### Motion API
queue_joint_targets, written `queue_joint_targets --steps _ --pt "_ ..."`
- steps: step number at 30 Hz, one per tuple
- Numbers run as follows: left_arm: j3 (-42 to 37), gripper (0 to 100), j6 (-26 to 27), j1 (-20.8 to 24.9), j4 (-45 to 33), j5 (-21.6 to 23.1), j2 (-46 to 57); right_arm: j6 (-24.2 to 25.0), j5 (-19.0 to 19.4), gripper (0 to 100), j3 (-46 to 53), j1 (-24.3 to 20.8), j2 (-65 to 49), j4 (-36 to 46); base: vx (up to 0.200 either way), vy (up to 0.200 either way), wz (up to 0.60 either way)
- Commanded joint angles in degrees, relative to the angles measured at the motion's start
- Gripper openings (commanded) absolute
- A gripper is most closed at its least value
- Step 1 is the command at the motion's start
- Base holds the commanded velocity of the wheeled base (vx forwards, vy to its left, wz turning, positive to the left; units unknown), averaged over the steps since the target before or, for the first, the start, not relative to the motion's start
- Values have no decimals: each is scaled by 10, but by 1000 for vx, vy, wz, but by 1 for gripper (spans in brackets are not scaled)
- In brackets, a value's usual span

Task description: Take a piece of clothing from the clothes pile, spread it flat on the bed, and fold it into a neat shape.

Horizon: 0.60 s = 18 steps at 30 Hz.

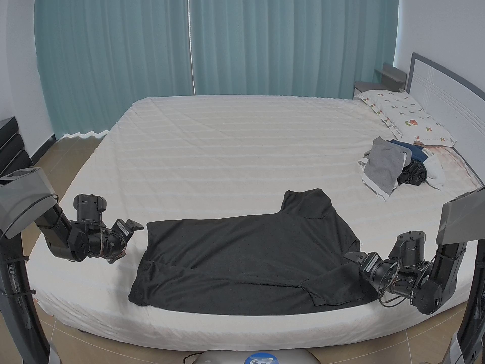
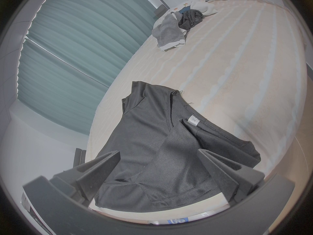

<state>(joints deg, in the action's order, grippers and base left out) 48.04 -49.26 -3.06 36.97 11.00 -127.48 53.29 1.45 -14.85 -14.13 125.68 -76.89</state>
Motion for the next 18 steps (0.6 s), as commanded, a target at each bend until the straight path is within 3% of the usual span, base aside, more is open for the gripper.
queue_joint_targets --steps 1,7,15,18 --pt "1 100 -1 3 -1 0 0 0 0 100 0 0 1 0 0 -200 0" --pt "1 100 0 9 0 0 1 0 0 100 -1 0 0 -1 0 -200 0" --pt "15 100 -5 19 -1 -2 0 0 0 100 -3 0 -3 0 0 0 0" --pt "35 100 -15 35 -2 -38 -1 0 1 100 -2 0 -4 0 0 0 0"
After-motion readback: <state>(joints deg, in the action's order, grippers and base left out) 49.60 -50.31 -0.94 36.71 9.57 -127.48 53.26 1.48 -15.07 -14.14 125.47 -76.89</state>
